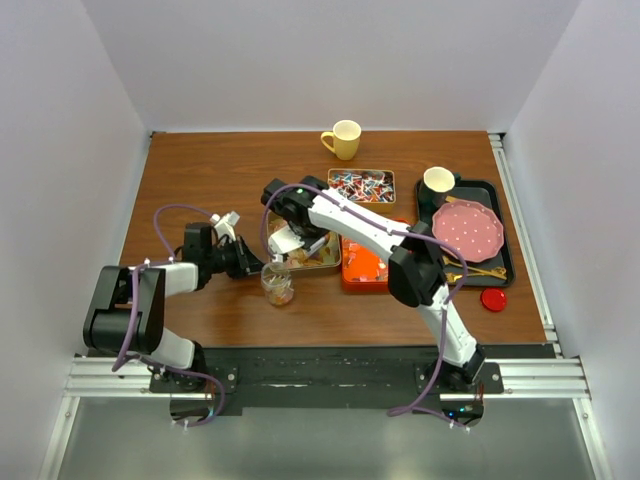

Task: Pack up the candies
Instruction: Scoop the fake candies from the storage box.

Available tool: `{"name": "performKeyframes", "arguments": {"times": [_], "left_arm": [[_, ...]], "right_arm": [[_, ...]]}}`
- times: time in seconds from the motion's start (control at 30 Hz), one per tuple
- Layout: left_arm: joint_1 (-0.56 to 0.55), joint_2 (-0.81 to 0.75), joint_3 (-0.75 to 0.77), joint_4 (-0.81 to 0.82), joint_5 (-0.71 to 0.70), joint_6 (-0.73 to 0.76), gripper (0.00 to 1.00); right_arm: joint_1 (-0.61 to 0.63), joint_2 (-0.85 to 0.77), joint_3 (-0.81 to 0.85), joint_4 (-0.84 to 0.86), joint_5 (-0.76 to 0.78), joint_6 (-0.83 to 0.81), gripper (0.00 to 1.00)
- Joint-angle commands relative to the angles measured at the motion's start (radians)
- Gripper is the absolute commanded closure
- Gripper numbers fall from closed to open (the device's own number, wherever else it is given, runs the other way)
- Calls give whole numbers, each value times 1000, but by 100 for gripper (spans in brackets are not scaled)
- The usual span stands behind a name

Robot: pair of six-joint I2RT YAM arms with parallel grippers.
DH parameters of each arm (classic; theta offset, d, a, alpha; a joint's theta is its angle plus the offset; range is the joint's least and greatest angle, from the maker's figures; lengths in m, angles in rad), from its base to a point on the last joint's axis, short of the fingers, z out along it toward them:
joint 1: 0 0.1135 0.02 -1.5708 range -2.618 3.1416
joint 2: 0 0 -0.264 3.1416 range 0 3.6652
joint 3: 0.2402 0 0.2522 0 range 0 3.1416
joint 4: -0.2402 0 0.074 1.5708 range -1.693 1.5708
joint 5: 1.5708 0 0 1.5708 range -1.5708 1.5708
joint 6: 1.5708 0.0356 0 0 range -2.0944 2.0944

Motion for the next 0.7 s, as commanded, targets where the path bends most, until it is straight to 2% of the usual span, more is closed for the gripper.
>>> {"name": "performKeyframes", "arguments": {"times": [0.0, 0.17, 0.43, 0.67], "left_arm": [[-15, 8, 23, 79, 75, -27, 94], [-15, 17, 29, 89, 78, -31, 94], [-15, 53, 48, 113, 93, -59, 96], [-15, 63, 65, 113, 105, -67, 96]], "right_arm": [[31, 75, 98, -47, -68, 76, 100], [54, 98, 128, -27, -87, 91, 100], [59, 121, 138, 17, -223, 182, 100], [62, 65, 21, 178, -303, 202, 100]]}}
